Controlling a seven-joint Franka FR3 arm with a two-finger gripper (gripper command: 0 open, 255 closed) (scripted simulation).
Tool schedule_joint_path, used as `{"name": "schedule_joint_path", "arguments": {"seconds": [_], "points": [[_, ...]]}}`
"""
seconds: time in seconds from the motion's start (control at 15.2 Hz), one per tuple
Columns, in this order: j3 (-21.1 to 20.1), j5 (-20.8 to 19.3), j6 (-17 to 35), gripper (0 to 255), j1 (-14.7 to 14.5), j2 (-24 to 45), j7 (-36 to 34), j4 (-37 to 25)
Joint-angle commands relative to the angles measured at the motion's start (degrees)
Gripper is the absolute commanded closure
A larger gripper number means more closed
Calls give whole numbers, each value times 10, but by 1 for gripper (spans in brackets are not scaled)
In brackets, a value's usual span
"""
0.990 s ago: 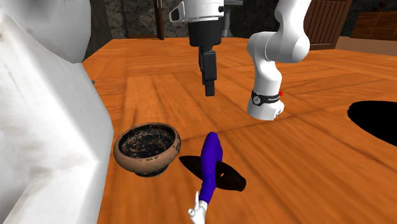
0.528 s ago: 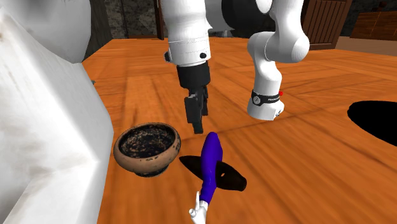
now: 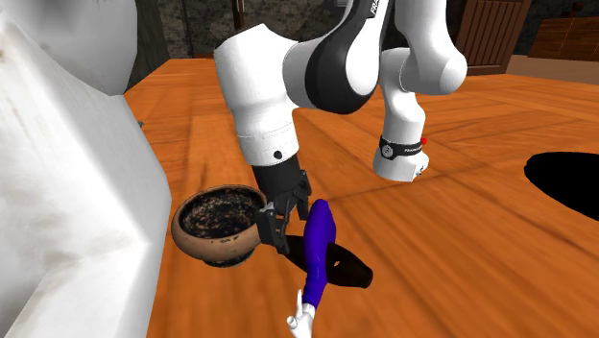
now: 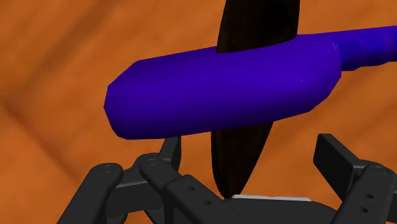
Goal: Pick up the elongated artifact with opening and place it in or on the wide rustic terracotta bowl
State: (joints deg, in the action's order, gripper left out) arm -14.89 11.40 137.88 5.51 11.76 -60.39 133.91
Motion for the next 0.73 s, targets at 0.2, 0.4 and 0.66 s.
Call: {"name": "schedule_joint_path", "arguments": {"seconds": [0.2, 0.4, 0.66], "points": [[1, -2, 37, 0, -5, 37, -8, 1], [1, -3, 57, 0, -8, 53, -9, 4], [1, -3, 57, 0, -8, 53, -9, 4]]}}
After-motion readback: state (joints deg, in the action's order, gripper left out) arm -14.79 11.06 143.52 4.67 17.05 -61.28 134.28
